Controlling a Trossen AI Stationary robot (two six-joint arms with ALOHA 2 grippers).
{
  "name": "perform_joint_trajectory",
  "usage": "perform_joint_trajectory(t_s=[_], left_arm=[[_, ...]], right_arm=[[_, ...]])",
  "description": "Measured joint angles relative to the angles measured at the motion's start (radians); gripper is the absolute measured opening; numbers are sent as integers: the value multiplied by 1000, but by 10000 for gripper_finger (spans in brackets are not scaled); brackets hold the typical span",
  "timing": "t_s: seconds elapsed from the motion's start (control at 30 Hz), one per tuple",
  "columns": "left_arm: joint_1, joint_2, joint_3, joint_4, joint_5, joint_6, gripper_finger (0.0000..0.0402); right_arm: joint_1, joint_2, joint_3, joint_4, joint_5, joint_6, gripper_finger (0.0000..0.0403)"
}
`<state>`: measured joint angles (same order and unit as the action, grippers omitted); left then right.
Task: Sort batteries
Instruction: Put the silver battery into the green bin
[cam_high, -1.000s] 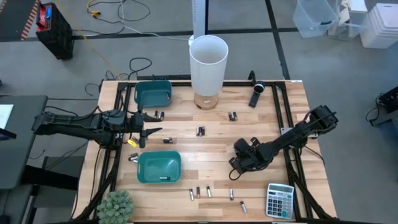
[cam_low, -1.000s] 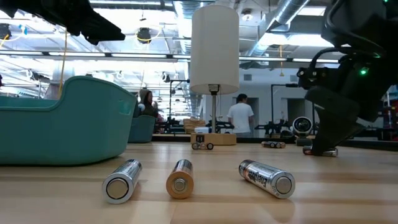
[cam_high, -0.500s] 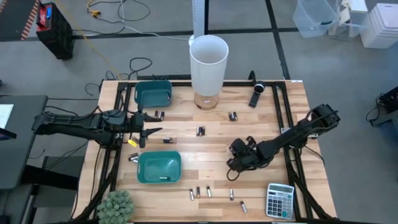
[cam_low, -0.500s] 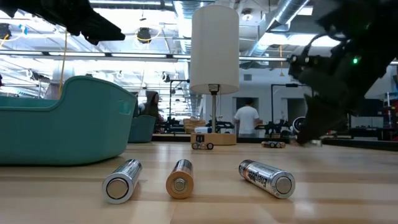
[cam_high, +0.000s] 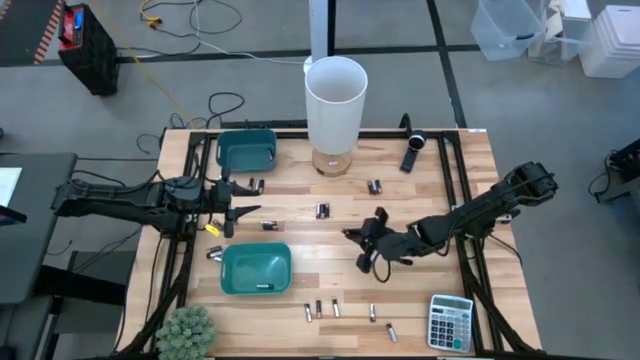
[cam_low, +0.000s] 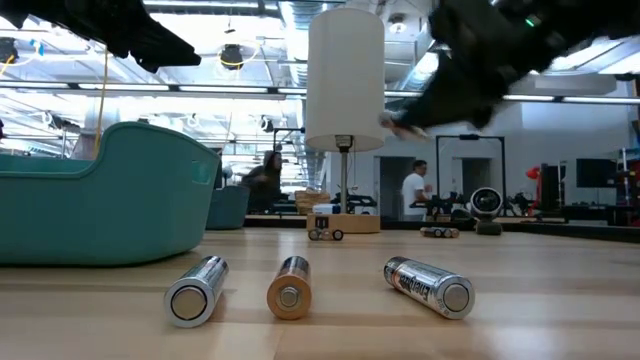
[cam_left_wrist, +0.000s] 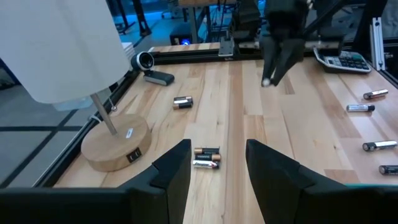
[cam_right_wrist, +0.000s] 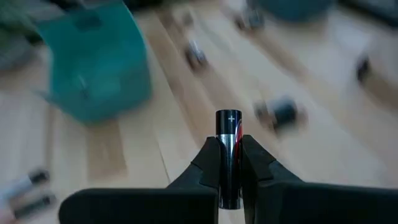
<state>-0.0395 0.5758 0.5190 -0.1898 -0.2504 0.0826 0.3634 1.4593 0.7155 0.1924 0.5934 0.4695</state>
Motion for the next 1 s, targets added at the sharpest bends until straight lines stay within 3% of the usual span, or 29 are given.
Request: perform_joint_trajectory(t_s=[0.17, 0.37, 0.63, 0.77, 1.0], left_arm=[[0, 0, 0, 1, 0, -6, 148], [0, 0, 1, 1, 0, -15, 148], [0, 0, 1, 2, 0, -25, 148], [0, 0, 1, 1, 0, -41, 148], [0, 0, 2, -2, 0, -69, 148]], right_arm=[[-44, 20, 1, 258, -124, -181, 33], [-88, 127, 40, 430, -235, -208, 33], [-91, 329, 274, 431, -327, -316, 34], [-97, 384, 396, 341, -372, -374, 34], [-139, 471, 546, 219, -558, -377, 38]])
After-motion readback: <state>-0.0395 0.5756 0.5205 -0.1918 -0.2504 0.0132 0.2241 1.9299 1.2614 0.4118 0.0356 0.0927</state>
